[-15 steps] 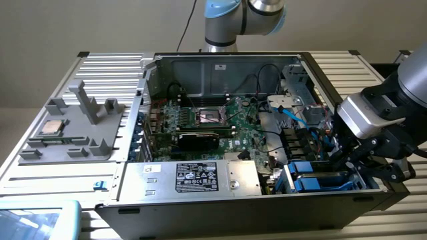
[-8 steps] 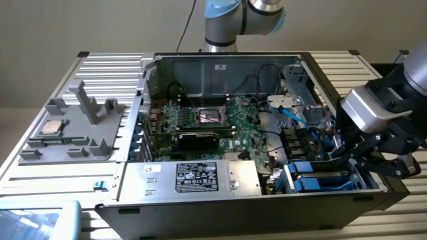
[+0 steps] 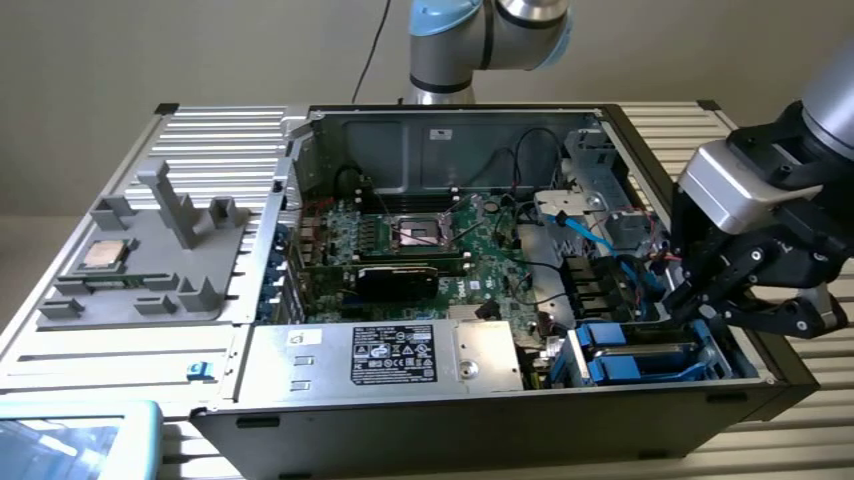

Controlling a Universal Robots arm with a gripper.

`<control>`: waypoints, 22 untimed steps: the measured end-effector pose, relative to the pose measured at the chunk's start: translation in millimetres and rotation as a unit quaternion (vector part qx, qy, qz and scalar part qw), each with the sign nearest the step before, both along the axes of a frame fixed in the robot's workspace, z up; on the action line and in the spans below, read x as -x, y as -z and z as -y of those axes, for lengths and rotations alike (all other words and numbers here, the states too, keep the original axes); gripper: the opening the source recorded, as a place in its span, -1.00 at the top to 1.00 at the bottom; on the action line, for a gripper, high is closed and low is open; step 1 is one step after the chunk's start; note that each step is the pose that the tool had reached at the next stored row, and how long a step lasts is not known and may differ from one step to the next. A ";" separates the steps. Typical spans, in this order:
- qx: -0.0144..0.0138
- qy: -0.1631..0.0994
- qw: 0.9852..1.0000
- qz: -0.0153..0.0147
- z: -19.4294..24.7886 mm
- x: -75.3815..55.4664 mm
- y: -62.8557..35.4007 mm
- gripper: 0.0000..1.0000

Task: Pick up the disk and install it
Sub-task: 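Insert the first disk wire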

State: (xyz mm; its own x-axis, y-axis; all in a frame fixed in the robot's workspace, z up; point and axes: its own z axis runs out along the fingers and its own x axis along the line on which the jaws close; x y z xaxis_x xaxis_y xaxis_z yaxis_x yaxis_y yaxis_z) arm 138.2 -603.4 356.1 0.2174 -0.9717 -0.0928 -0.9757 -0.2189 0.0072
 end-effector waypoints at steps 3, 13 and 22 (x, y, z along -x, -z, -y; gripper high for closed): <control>0.012 0.000 1.000 0.002 -3.3 0.8 -0.3 0.67; 0.012 -0.002 1.000 0.002 -3.3 0.9 -0.2 0.67; 0.018 -0.003 1.000 0.002 -7.9 3.3 -0.2 0.67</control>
State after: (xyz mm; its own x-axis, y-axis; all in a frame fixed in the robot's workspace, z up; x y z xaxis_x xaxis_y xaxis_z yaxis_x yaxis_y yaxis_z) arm 134.9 -595.5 356.2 0.2240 -0.9729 -0.0568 -0.9743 -0.2250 0.0112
